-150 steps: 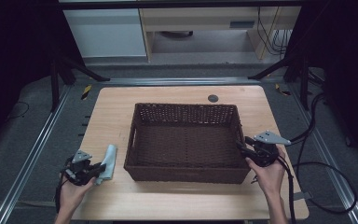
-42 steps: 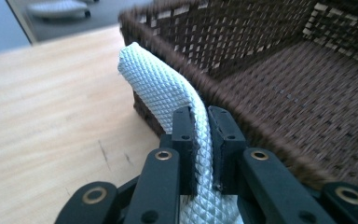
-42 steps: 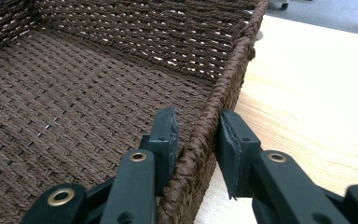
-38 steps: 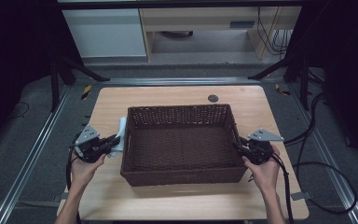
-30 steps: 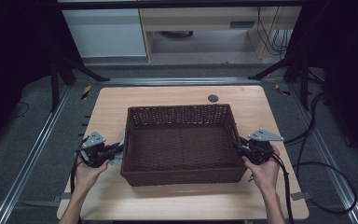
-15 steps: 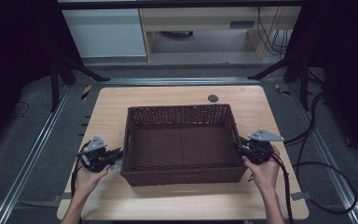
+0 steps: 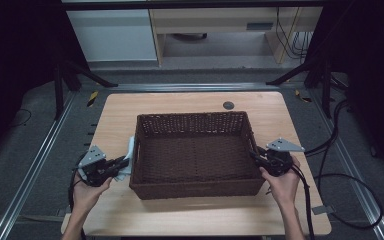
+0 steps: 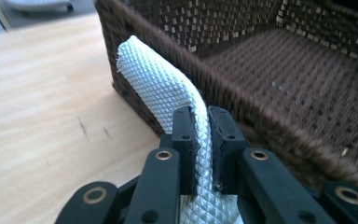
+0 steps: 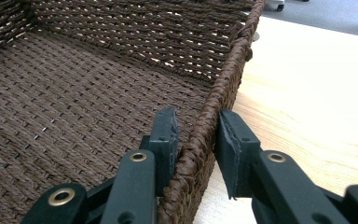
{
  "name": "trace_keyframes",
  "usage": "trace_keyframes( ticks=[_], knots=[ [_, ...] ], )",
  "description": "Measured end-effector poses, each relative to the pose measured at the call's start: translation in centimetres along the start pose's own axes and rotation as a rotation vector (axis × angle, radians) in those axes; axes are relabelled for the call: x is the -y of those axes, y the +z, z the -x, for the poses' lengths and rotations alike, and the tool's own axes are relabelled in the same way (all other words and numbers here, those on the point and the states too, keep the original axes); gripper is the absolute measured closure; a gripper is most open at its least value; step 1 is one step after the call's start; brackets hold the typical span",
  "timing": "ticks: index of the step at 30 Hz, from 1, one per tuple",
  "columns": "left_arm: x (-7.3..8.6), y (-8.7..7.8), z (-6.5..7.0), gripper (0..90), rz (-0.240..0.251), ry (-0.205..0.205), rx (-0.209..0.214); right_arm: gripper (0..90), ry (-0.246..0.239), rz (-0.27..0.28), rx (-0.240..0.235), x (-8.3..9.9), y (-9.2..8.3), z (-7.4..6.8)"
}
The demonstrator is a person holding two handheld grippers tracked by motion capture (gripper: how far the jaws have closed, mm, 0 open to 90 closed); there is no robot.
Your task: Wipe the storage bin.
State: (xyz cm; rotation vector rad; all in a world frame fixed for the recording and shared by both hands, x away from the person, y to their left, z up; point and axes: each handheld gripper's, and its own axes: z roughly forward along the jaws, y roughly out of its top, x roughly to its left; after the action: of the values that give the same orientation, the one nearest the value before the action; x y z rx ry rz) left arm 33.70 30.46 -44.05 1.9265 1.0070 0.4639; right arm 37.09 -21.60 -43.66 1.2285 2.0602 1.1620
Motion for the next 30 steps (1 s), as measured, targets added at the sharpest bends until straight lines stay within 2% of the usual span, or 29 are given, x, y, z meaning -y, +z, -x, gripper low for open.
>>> trace_keyframes(
  ticks=[1,2,3,4,5,8,10,13,16,18,19,21,22,27,30],
  knots=[
    [0.3,0.4,0.1,80.5,-0.022,0.003,0.002,69.4,-0.002,0.001,0.002,0.0,0.0,0.0],
    [0.3,0.4,0.1,80.5,-0.022,0.003,0.002,69.5,-0.002,0.001,0.004,0.0,0.0,0.0],
    [0.8,1.2,0.3,80.5,-0.071,0.017,0.000,69.5,-0.002,0.001,0.007,0.0,0.0,0.1],
    [1.0,1.5,0.4,80.5,-0.094,0.022,-0.002,69.6,-0.005,0.001,0.011,-0.1,0.0,0.1],
    [1.0,1.5,0.4,80.5,-0.094,0.022,-0.002,69.6,-0.005,0.001,0.011,-0.1,0.0,0.1],
    [1.5,2.4,0.4,80.6,-0.136,0.020,0.011,69.6,-0.010,0.001,0.027,-0.1,0.0,0.2],
    [1.6,2.8,0.4,80.5,-0.154,0.020,0.021,69.5,0.003,0.006,0.030,0.0,0.0,0.5],
    [1.6,2.9,0.4,80.5,-0.157,0.020,0.023,69.3,0.009,0.010,0.032,0.0,0.1,0.7],
    [1.0,2.3,0.5,80.6,-0.119,0.021,0.023,68.4,0.012,0.011,0.029,0.0,0.1,0.7],
    [0.1,1.1,0.7,80.5,-0.061,0.035,0.021,66.6,0.013,0.012,0.028,0.0,0.0,0.7],
    [0.1,1.1,0.7,80.5,-0.061,0.035,0.021,66.1,0.011,0.014,0.030,0.0,0.0,0.7],
    [-0.8,-0.4,1.0,80.5,0.005,0.047,0.021,63.7,0.007,0.019,0.038,0.0,0.0,0.7],
    [-1.0,-0.8,1.1,80.6,0.020,0.050,0.023,63.2,0.004,0.019,0.041,0.0,0.0,0.7],
    [-1.3,-2.0,1.3,80.6,0.051,0.069,0.015,60.0,-0.003,0.020,0.051,-0.1,-0.1,0.6],
    [-1.3,-2.3,1.3,80.6,0.059,0.066,0.018,59.0,-0.006,0.020,0.056,-0.1,-0.2,0.6]
  ],
)
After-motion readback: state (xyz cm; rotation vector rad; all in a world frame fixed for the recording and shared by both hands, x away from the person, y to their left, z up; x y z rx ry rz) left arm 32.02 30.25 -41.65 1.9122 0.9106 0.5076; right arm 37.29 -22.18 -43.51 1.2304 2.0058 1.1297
